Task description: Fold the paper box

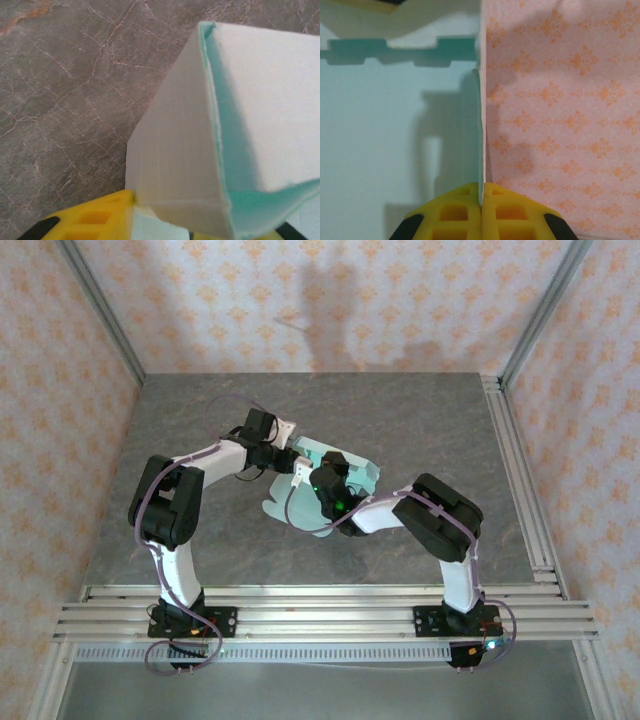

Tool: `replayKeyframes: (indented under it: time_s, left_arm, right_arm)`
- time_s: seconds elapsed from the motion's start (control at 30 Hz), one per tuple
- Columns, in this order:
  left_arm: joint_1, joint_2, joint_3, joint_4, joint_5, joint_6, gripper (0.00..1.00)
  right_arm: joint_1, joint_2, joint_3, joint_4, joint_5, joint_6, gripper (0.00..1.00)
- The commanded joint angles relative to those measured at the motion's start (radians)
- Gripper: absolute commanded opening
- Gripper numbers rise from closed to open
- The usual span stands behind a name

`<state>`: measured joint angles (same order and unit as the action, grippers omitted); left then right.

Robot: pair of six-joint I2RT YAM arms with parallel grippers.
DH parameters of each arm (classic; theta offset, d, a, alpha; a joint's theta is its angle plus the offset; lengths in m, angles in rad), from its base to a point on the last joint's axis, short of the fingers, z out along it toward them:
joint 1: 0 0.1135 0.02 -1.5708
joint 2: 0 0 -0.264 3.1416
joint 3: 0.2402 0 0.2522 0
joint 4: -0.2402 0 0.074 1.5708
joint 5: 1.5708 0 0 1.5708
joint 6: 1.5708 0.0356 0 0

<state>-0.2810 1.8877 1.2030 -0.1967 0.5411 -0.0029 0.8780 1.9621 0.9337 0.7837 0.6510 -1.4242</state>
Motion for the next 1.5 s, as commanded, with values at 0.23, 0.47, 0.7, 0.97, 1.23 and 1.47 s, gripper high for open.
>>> replayKeyframes:
  time_s: [0.23,0.47,0.7,0.97,1.23,1.47]
  left_arm:
    - [-0.001,0.016,0.001,0.072,-0.001,-0.041,0.28]
    - [-0.001,0.047,0.001,0.085,0.002,-0.051,0.37]
    - [-0.001,0.050,0.001,0.078,0.000,-0.053,0.13]
    - [-0.002,0.036,-0.010,0.071,-0.032,-0.042,0.09]
    - [-0.004,0.028,-0.034,0.098,-0.081,-0.032,0.08]
    - [-0.017,-0.047,-0.088,0.183,-0.155,-0.042,0.06]
  right_arm:
    - [0.012,-0.011,0.005,-0.064,-0.025,0.031,0.00]
    - [0.015,-0.011,0.006,-0.065,-0.026,0.035,0.00]
    - [0.018,-0.010,0.008,-0.065,-0.024,0.044,0.00]
    - [0.019,-0.079,0.013,-0.209,-0.095,0.198,0.14]
    - [0.010,-0.279,0.066,-0.638,-0.376,0.674,0.76]
    - [-0.059,-0.468,0.008,-0.659,-0.758,1.060,0.77]
